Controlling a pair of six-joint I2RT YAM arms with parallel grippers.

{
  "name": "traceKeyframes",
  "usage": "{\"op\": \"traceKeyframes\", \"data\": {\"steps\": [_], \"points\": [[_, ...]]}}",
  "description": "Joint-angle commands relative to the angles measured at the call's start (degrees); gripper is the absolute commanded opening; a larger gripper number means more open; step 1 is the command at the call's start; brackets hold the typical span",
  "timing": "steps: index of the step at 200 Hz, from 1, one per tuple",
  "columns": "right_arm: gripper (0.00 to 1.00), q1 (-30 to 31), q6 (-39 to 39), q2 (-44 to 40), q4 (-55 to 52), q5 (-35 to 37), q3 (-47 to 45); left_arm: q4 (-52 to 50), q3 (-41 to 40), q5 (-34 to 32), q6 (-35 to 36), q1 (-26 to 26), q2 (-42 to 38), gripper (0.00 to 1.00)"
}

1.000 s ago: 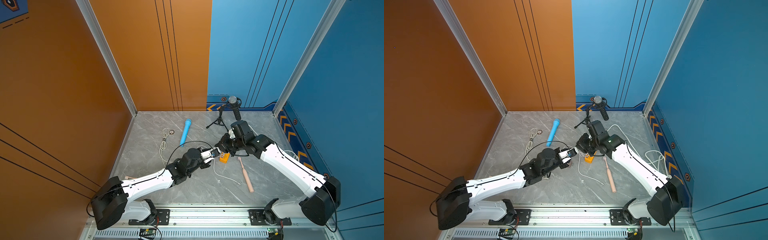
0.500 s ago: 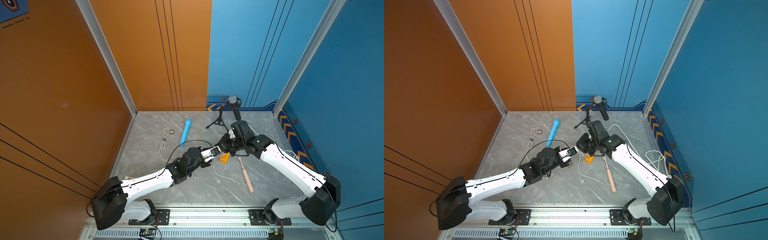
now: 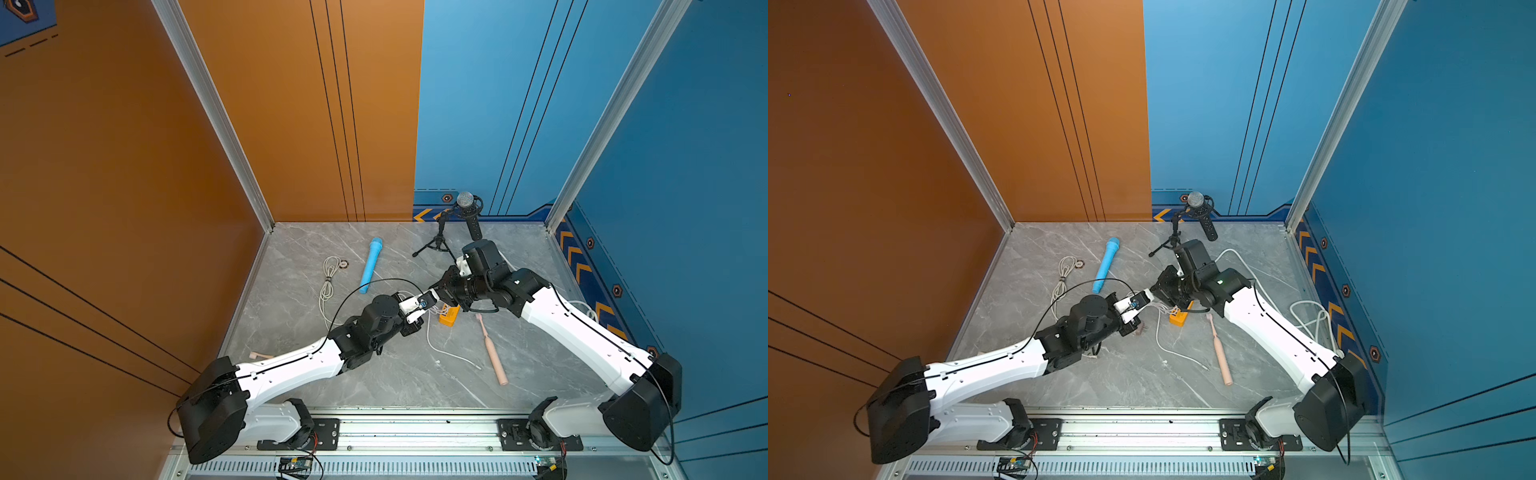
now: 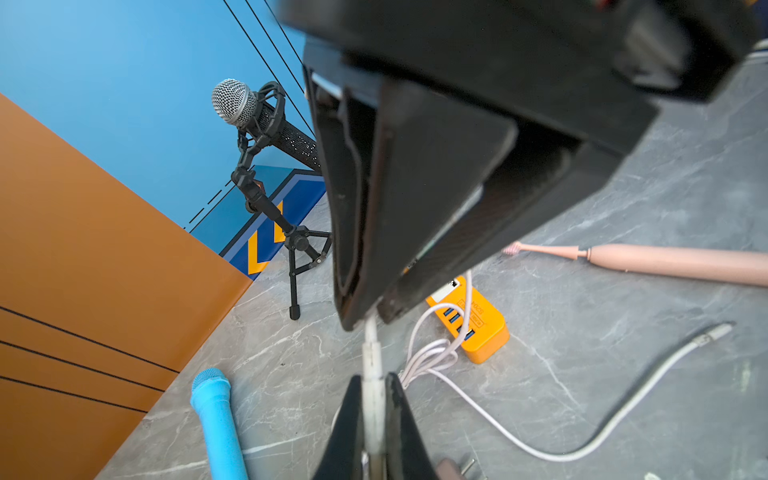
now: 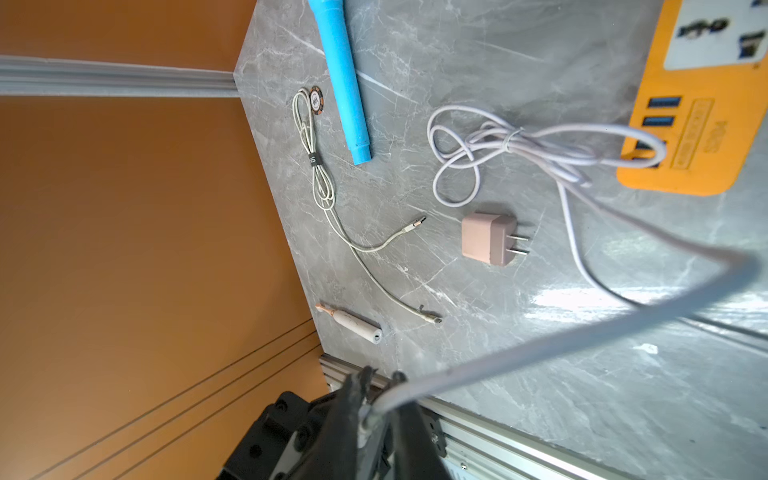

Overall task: Charge the electric toothbrush
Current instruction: Pick up the charging cable from the center of the board.

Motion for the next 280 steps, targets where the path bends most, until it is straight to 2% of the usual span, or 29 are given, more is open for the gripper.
{"op": "traceKeyframes", "data": {"steps": [1, 24, 52, 88, 166, 224, 247, 272, 280], "points": [[0.34, -0.94, -6.0, -2.69, 3.42, -2.87, 0.19, -0.11, -1.04, 3.0, -9.71, 1.07, -2.44, 0.0], [0.42, -0.98, -7.29, -4.28, 9.75, -7.33, -3.65, -0.96, -0.8, 3.98, -13.72, 1.41, -2.86, 0.0], [0.43, -1.15, -7.59, -7.43, 15.21, -7.97, -7.8, -0.96, -0.97, 5.75, -15.91, 1.52, -3.24, 0.0], [0.4, -1.06, -8.72, -6.93, 17.72, -9.17, -10.11, -0.99, -0.14, 7.33, -17.56, 1.53, -3.61, 0.0], [0.21, -0.72, -8.46, -6.26, 23.08, -10.16, -13.24, -0.97, 1.22, 8.33, -18.89, 1.35, -3.11, 0.0], [0.12, -0.47, -8.27, -6.18, 25.06, -11.01, -13.8, -0.92, 2.81, 7.75, -19.56, 1.26, -1.41, 0.0], [0.0, -0.6, -8.14, -6.58, 25.17, -10.48, -13.79, -0.96, 3.51, 7.83, -20.1, 1.28, -0.67, 0.0], [0.0, -1.19, -8.44, -6.93, 22.31, -7.51, -12.69, -1.03, 3.64, 7.18, -20.49, 1.33, -0.31, 0.0], [0.0, -1.54, -8.59, -7.11, 19.1, -4.07, -11.83, -1.4, 3.41, 6.79, -20.66, 1.31, -0.69, 0.13]]}}
